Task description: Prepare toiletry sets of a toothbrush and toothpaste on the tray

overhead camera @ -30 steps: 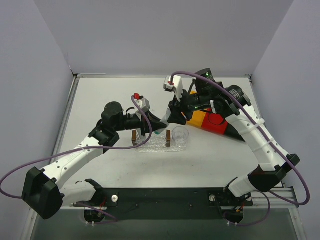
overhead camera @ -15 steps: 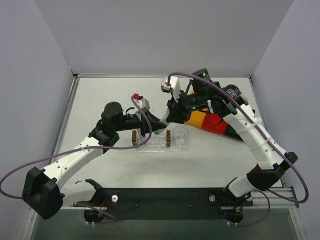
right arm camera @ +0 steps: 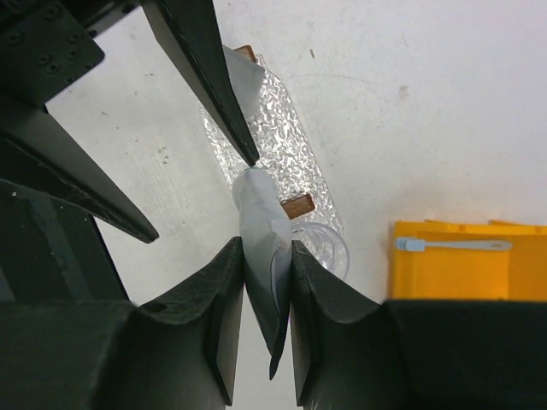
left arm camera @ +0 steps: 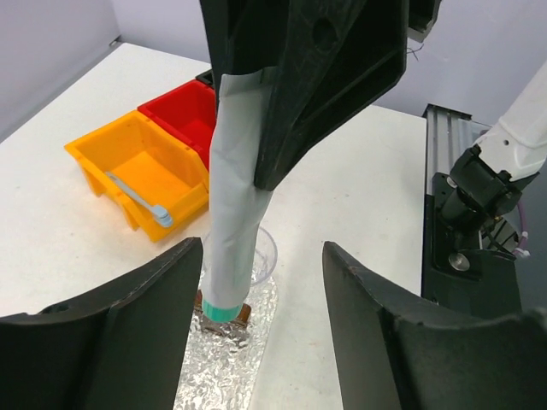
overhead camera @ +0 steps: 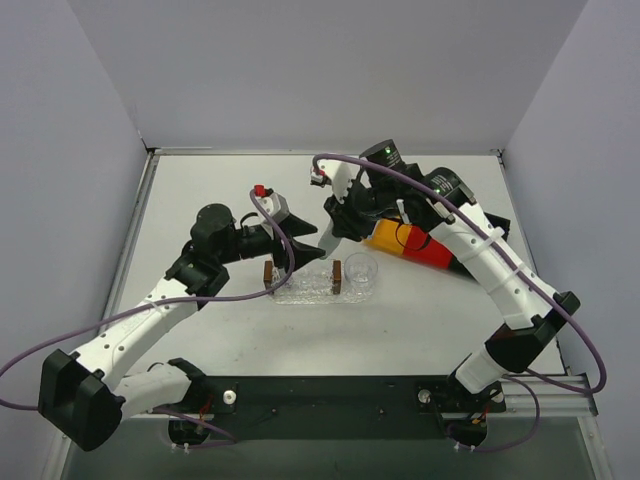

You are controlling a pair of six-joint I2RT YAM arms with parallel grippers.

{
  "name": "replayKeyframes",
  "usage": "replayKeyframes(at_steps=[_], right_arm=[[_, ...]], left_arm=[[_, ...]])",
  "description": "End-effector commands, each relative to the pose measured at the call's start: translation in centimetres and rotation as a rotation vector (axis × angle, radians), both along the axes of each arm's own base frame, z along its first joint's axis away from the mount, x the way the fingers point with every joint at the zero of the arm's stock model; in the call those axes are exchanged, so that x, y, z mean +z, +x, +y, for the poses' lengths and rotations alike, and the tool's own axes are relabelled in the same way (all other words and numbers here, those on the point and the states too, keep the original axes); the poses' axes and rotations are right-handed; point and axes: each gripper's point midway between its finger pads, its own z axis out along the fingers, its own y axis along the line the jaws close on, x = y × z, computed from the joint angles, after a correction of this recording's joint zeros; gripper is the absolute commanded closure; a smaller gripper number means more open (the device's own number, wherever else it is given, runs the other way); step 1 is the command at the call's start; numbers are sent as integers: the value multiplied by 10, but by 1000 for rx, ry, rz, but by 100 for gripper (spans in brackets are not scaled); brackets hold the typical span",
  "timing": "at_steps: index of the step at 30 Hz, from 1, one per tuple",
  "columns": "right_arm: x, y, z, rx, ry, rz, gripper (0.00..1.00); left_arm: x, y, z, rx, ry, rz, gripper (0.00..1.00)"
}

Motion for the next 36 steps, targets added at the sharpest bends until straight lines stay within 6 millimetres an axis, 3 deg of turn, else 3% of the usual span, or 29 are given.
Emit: replayKeyframes(at_steps=[1,9,13,18,26,36], right_arm=[[18,14,4,-43,14,-80,100],[8,29,12,-96,-63,-145,100],[-2,33,22,-102,-100,-152,100],[-14,28,39,-82,-128,-145,100],[-32,23,54,-58,-156,-111,100],[-51,19,62,-34,-186,-85,100]], left_arm=[[20,10,15,78,7,-55,32],[8,33,58,291,169,-102,32],[16,39,81,388,204,-123,32],[19,59,118,601,272,-151,32],[-1,75,179,884,375,-136,32],[-12,80,204,995,411,-131,32]])
